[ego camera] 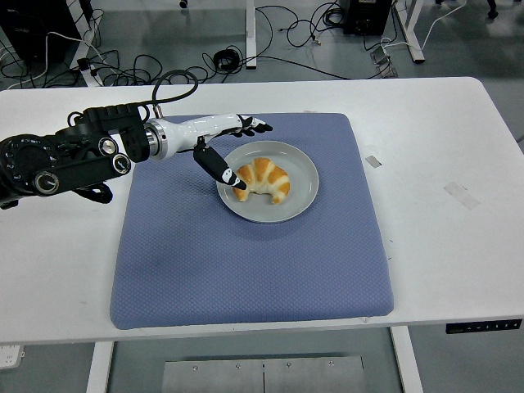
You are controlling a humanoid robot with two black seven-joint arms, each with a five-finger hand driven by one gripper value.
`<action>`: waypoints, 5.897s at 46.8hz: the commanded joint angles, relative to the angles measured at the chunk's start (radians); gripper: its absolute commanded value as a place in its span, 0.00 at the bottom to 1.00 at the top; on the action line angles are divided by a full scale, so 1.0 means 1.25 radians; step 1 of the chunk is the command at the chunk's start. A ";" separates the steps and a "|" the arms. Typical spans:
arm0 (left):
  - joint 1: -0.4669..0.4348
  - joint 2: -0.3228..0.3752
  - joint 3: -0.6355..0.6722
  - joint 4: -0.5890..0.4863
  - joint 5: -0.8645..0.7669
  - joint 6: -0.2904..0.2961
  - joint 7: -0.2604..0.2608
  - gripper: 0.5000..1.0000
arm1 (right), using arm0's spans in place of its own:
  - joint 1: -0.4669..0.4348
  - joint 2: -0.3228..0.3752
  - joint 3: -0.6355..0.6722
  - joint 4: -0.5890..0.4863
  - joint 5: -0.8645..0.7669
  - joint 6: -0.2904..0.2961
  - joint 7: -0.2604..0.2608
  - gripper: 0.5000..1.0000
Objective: Place the bread on the table
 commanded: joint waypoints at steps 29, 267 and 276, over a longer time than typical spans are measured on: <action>0.049 -0.079 -0.001 0.042 -0.005 0.063 0.000 0.93 | 0.000 0.000 0.000 0.000 0.000 0.000 0.000 1.00; 0.054 0.067 -0.009 0.114 -0.005 0.056 -0.092 0.30 | 0.000 0.000 0.000 0.000 0.000 0.000 0.000 1.00; 0.066 0.069 -0.006 0.141 -0.008 0.056 -0.097 0.30 | 0.000 0.000 0.000 0.000 0.000 0.000 0.000 1.00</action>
